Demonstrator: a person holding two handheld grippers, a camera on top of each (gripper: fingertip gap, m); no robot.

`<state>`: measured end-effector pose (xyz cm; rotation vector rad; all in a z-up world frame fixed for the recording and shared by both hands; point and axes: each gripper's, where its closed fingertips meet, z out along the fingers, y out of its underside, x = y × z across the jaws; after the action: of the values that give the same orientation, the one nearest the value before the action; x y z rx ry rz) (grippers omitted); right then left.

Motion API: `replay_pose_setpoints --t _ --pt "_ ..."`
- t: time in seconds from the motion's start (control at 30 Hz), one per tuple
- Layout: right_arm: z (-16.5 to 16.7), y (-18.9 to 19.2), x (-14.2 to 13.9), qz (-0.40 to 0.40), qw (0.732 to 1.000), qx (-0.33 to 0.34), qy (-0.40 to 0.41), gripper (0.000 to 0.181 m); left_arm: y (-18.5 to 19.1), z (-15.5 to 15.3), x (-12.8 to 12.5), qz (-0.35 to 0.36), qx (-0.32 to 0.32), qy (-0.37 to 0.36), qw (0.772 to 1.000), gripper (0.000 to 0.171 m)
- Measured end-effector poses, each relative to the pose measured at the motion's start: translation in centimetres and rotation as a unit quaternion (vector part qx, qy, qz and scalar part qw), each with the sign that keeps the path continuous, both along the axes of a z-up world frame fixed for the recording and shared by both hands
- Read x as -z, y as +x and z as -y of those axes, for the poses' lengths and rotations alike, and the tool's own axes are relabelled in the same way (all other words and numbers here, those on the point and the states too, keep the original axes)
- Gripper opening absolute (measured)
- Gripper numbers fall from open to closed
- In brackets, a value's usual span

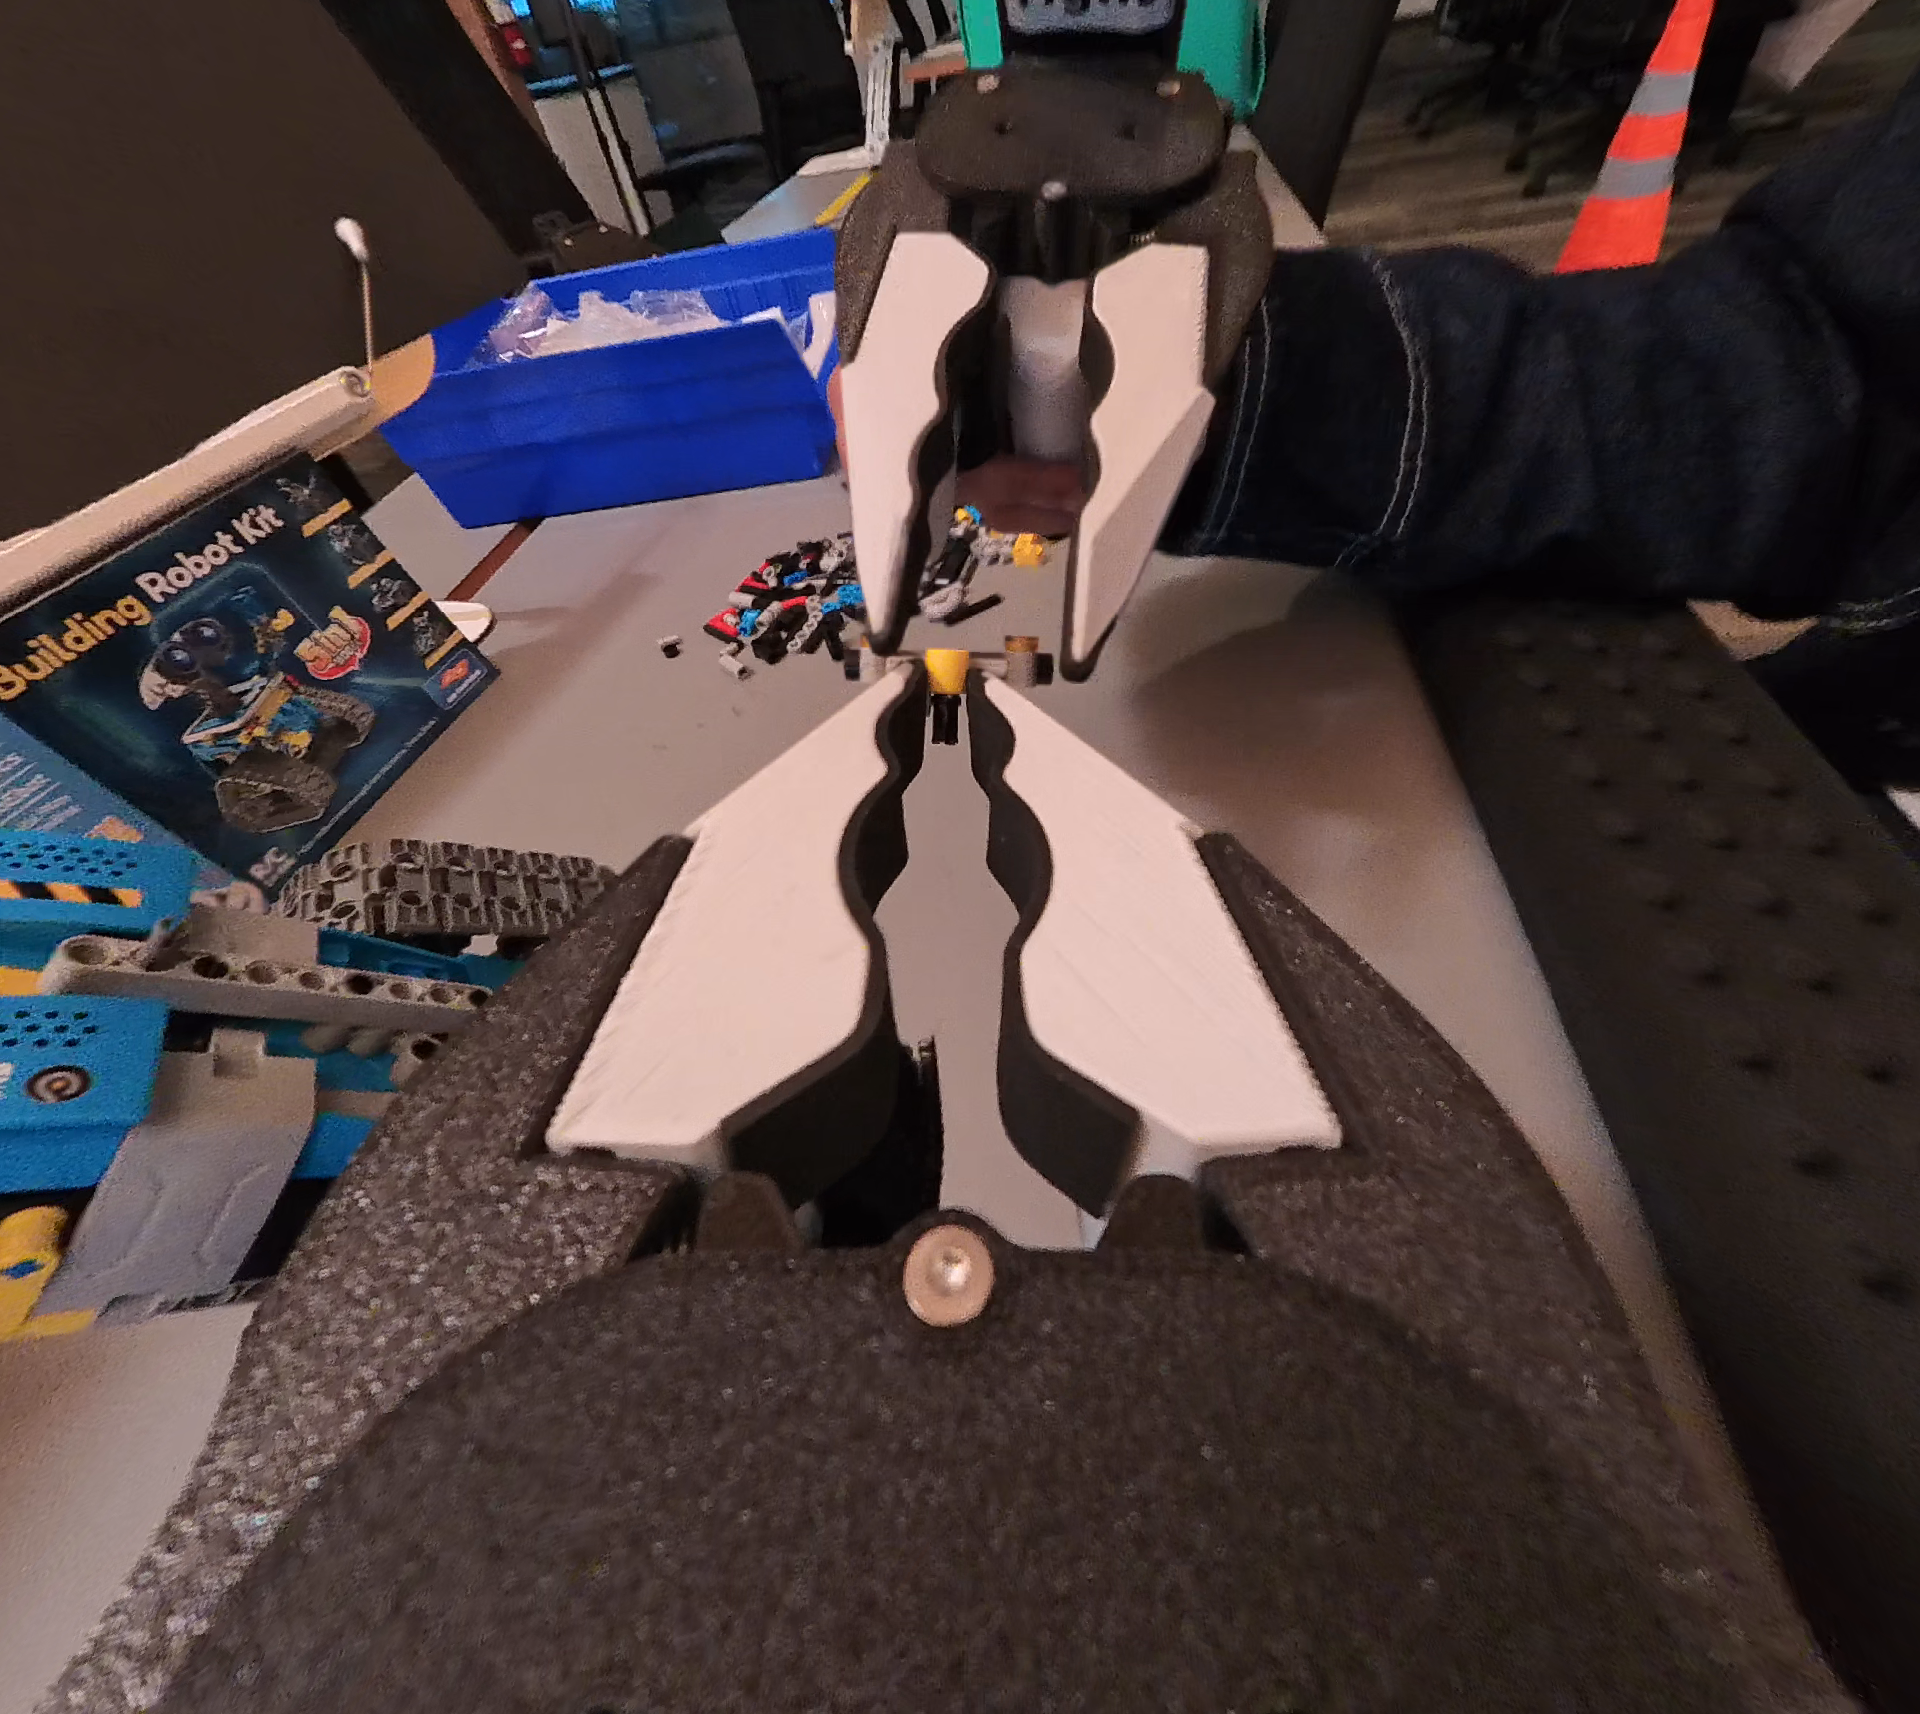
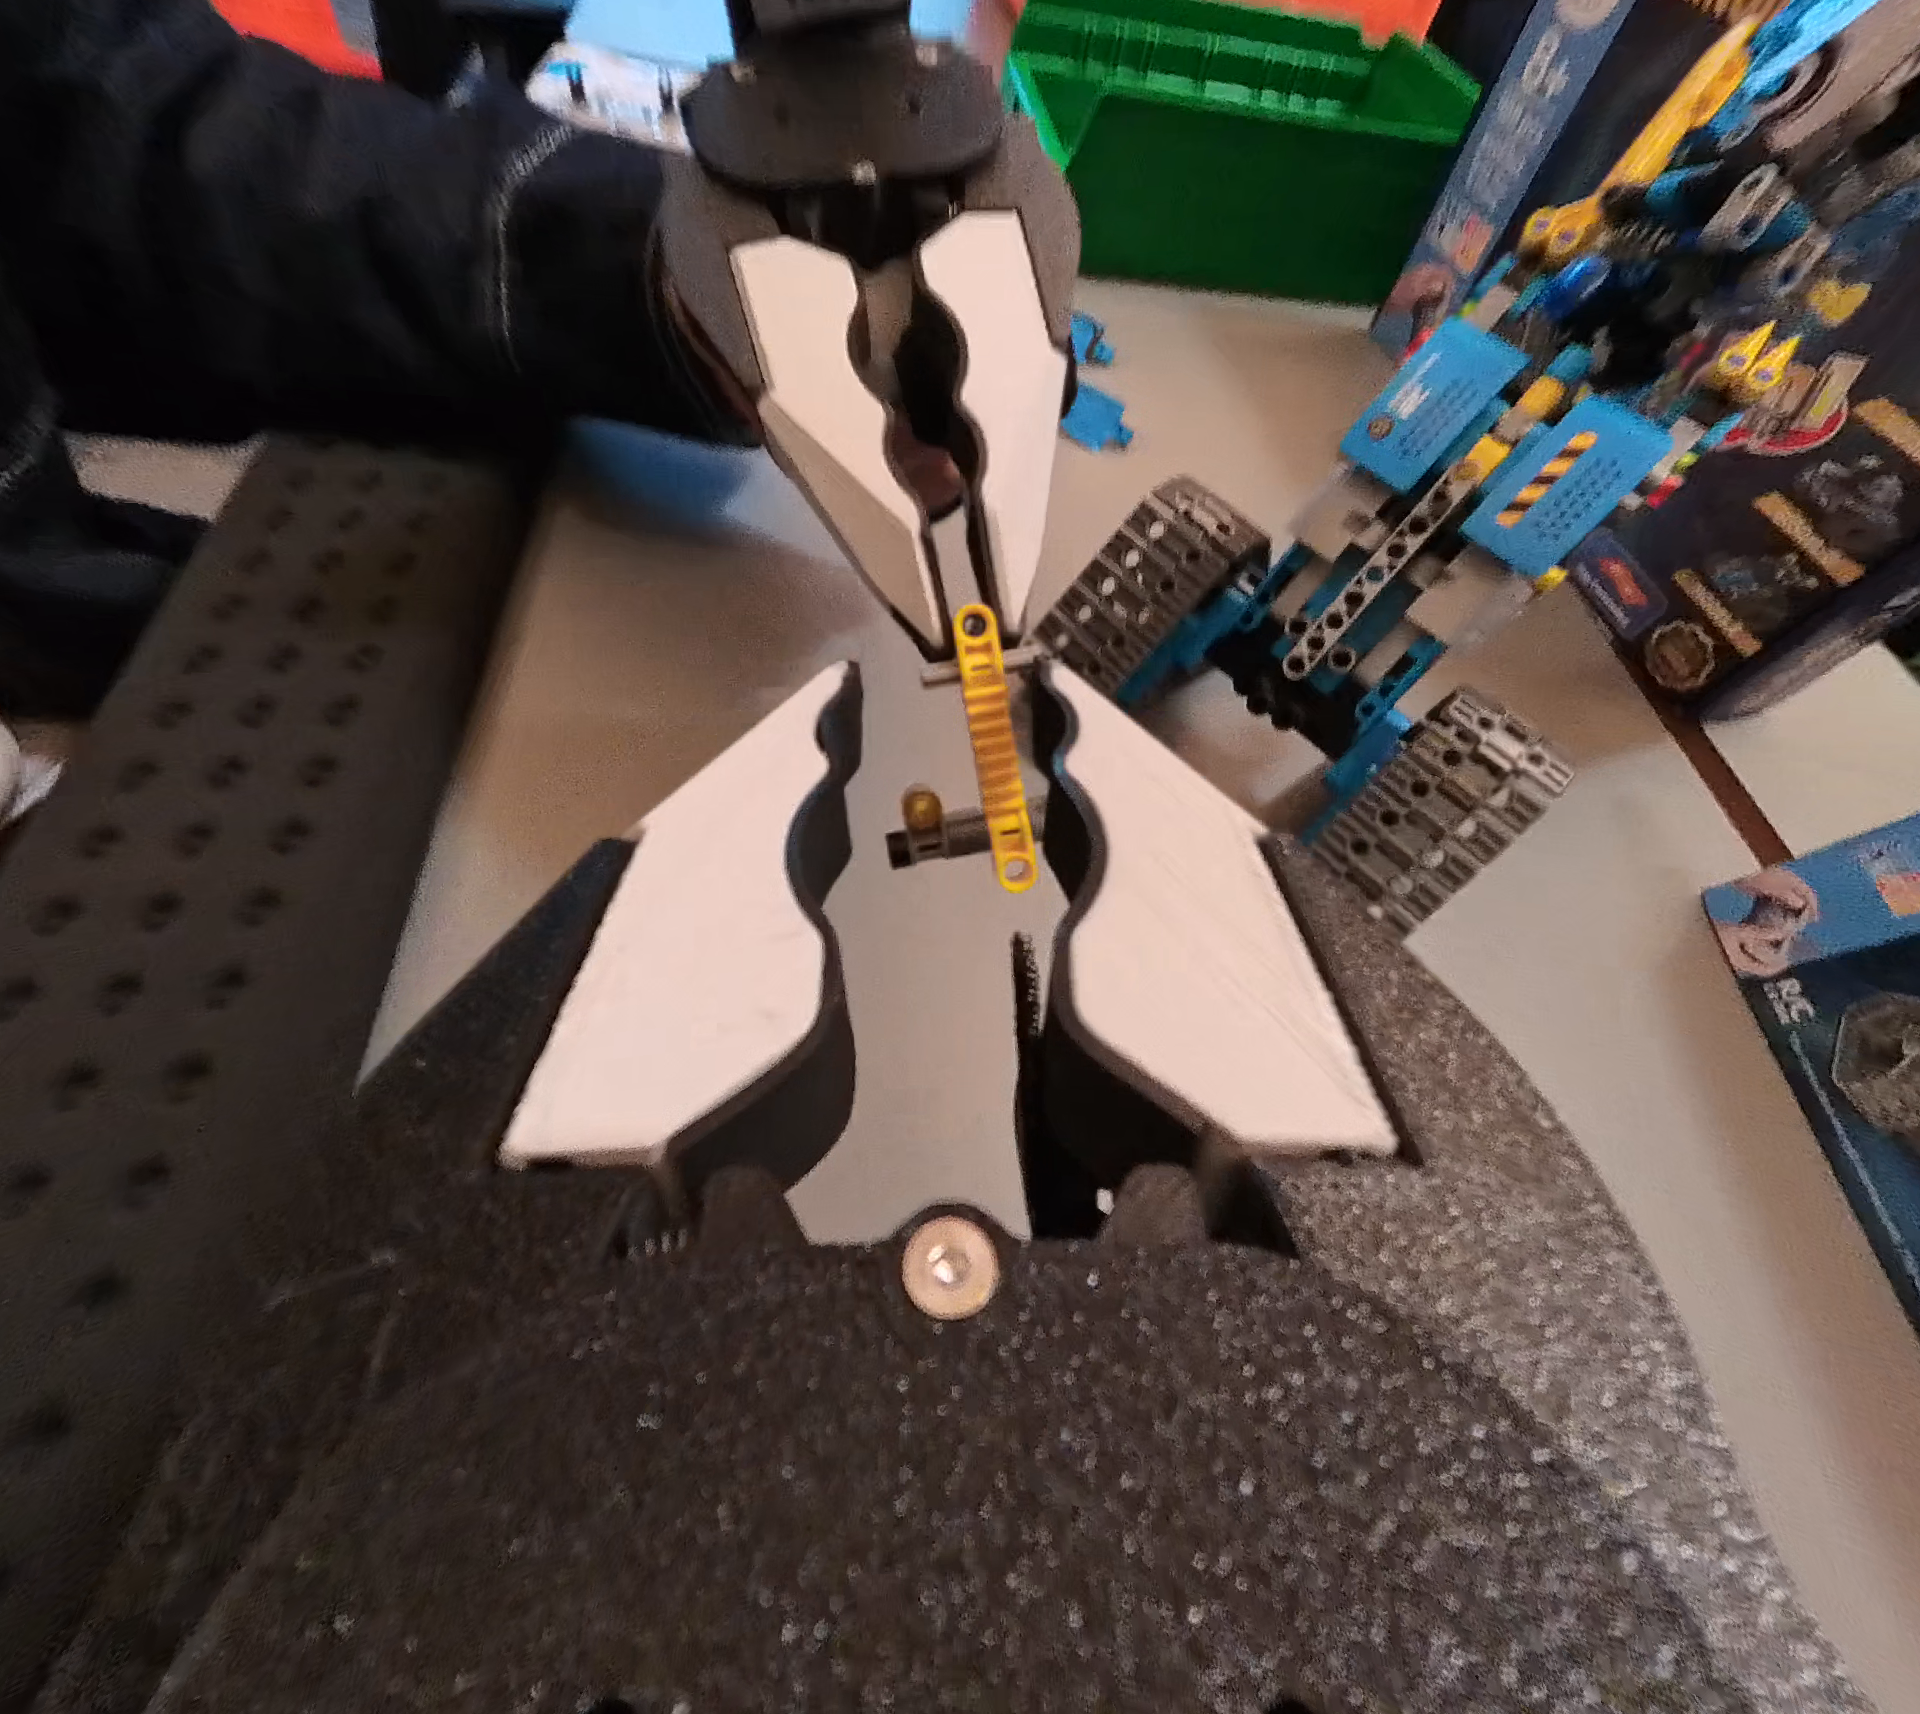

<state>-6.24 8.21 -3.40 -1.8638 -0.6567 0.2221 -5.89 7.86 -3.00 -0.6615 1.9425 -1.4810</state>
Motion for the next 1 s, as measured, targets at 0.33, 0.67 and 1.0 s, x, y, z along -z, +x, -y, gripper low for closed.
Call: replay_pose_setpoints --t 0.33,0.67,1.0 --pt "-0.1 -0.2 2.8 -0.002 0.998 -0.009 -0.063 0.017 -0.2 0.8 1.3 -0.016 0.009 0.037 0.999 0.006" --pt "-0.1 -0.1 3.7 0.016 0.997 -0.008 -0.078 0.017 0.0 0.8 2.3 -0.022 -0.005 0.088 0.996 0.006" --pt "0.2 -0.4 4.3 -0.014 0.992 -0.026 -0.119 0.013 -0.1 1.0 3.0 -0.042 -0.022 0.114 0.992 0.007"
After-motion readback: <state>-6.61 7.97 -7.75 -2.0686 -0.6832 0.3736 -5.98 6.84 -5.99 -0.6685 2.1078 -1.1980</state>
